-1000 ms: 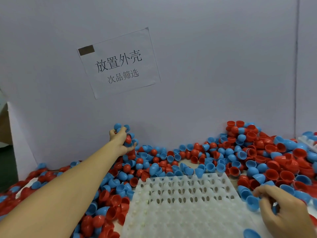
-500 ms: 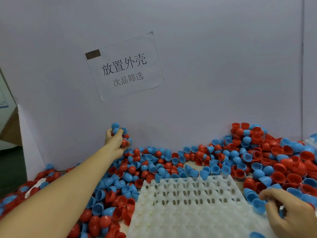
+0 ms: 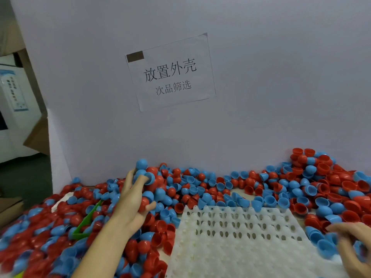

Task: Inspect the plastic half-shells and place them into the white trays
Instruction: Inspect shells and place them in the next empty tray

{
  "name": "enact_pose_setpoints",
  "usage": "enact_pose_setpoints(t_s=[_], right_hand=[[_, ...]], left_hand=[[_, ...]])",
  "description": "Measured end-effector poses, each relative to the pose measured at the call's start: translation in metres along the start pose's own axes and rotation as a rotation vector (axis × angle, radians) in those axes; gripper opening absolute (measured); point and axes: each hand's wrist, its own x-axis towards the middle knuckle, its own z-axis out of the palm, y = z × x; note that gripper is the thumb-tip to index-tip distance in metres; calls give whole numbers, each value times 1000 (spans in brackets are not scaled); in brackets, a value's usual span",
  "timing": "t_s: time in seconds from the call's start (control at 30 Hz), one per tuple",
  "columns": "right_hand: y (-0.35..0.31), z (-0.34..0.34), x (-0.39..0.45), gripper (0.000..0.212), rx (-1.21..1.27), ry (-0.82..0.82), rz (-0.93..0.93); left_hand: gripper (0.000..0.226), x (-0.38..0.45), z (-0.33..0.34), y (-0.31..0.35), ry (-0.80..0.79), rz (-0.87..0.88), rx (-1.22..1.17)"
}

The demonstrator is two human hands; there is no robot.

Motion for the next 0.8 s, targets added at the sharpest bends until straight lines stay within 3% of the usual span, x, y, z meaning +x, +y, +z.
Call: enact_pose_setpoints(t_s=[0.03,0.13,0.3,0.57,0.8], right_hand=[[-6,-2,7,56,-6,-4,-11],[-49,0,38,40,-34,-46,-163],[-128,44,103,23,-44,-333,-503],[-171,151,158,36,-406,-605,-796],[-171,190,179,38,-505,-660,-1056]], left_hand=[[22,-7,-8,-5,8,-7,-21],[27,-20,-21,-25,69,-29,-68],[30,-26,-23,-43,59,-43,-164],[34,-27,-30,-42,35,-80,-246],[32,-26,-31,-41,28,-95,-274]])
